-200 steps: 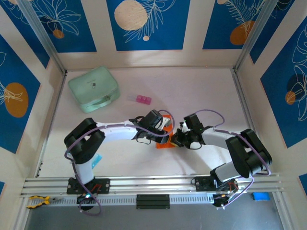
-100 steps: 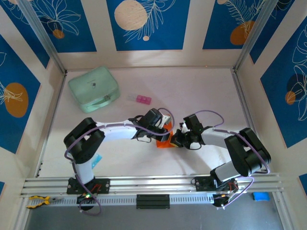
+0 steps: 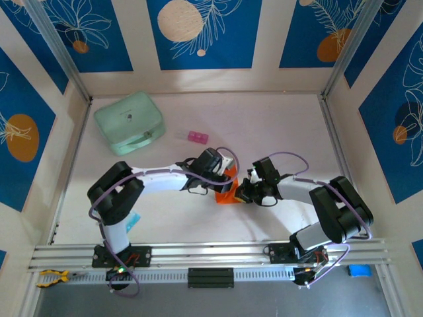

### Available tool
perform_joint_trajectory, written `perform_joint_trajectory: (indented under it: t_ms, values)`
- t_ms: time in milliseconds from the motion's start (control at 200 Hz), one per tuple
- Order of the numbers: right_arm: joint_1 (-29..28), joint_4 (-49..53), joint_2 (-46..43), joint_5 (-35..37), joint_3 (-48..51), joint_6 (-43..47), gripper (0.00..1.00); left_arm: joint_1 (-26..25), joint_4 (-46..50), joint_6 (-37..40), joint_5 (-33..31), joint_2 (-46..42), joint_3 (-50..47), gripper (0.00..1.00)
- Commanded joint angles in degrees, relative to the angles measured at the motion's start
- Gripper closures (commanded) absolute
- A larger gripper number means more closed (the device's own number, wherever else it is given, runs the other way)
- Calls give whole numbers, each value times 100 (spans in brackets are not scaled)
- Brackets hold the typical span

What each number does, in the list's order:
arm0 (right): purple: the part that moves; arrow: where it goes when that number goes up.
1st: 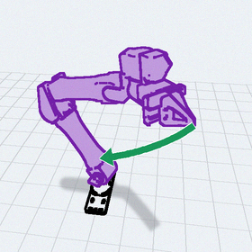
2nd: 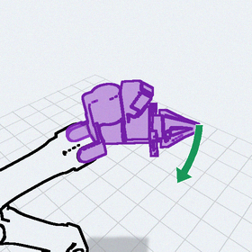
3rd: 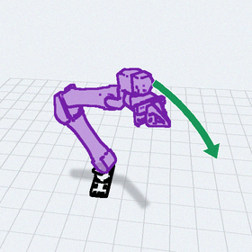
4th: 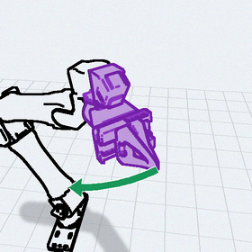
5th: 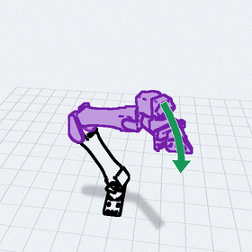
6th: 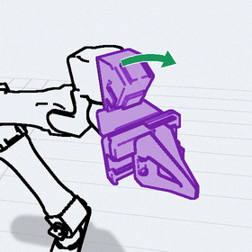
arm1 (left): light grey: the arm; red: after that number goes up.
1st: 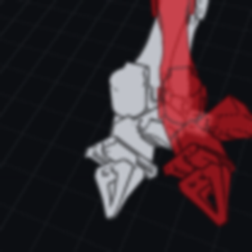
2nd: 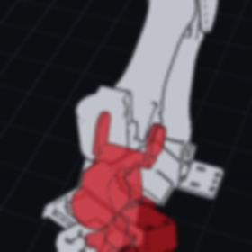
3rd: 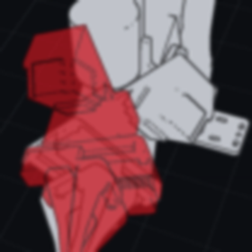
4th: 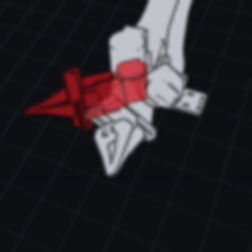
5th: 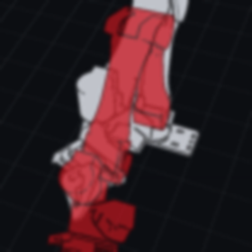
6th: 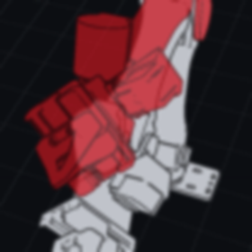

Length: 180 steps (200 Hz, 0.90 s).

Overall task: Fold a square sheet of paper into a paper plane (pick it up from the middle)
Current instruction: Fold the triangle a second time at the center of the table.

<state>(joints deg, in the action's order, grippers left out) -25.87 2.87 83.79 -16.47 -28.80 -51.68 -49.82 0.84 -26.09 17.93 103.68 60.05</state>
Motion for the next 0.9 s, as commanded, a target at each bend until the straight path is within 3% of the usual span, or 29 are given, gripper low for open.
perform_joint_trajectory:
  t_ms: [0, 895]
  values:
    - [3, 420, 33, 196, 56, 39, 93, 135, -40, 104, 72, 62, -90, 98]
    - [9, 695, -47, 258, -48, 120, 93, 385, -181, 329, -223, 223, -379, 97]
